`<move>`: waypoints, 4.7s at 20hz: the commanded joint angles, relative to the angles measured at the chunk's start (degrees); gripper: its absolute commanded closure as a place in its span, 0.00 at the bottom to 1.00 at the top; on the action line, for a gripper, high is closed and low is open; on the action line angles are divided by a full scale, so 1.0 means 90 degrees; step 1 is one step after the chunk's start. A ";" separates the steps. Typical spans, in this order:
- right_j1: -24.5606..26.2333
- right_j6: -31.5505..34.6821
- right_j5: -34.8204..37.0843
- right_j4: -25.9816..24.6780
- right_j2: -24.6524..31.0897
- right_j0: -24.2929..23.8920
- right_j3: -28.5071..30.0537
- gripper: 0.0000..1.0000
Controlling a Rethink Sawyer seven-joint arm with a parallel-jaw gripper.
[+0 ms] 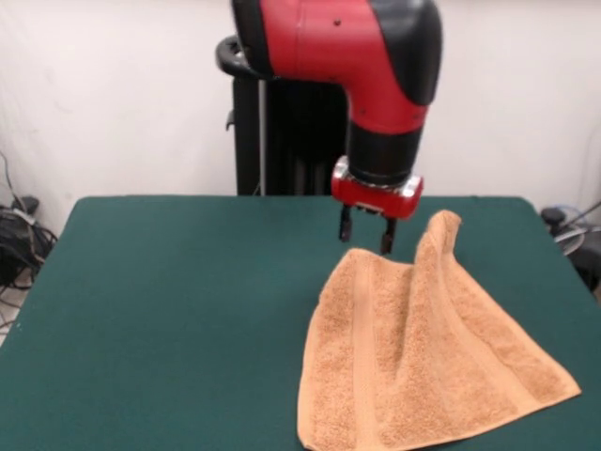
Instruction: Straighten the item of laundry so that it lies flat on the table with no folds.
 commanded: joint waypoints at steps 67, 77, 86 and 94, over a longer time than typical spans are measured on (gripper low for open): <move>0.0753 0.0089 -0.0432 -0.1541 0.1620 -0.0894 -0.0391 0.00; 0.0814 -0.0021 -0.0157 -0.1705 0.2011 -0.1178 -0.0466 0.00; 0.0843 0.0212 0.0588 -0.1330 0.2015 -0.1188 -0.0353 0.00; 0.0857 0.0099 0.1148 -0.1124 0.2045 -0.1212 -0.0385 0.00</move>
